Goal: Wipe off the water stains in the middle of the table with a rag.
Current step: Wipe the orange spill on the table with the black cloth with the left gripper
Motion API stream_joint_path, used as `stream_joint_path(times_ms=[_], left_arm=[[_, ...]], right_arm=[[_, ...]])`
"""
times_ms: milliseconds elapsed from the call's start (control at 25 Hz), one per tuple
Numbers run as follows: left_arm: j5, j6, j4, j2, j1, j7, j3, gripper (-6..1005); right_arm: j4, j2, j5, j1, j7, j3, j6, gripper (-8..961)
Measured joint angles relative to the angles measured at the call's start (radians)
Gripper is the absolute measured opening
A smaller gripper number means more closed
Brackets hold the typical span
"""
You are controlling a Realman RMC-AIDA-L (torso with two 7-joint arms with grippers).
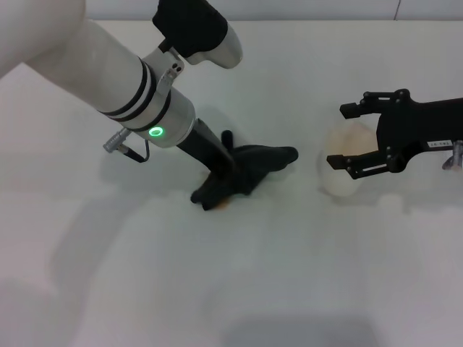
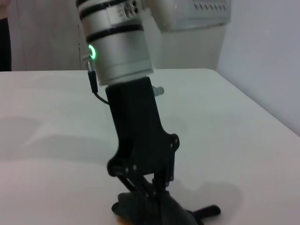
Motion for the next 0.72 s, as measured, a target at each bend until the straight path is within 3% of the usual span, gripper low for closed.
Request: stream_joint_path(times_ms=[280,720], left_arm=[[0.0,0.044,0.061,-0.002,0.027,0.011,0.032,106],[0.013,0.027,-0.053,-0.001,-0.025,-0.004,0.037,110]], right_arm=[[0.0,-0.001,0.0,0.003,0.0,0.002,0.004,873],[0.0,-0.001,0.0,0.003,0.0,-0.002,0.016,873]])
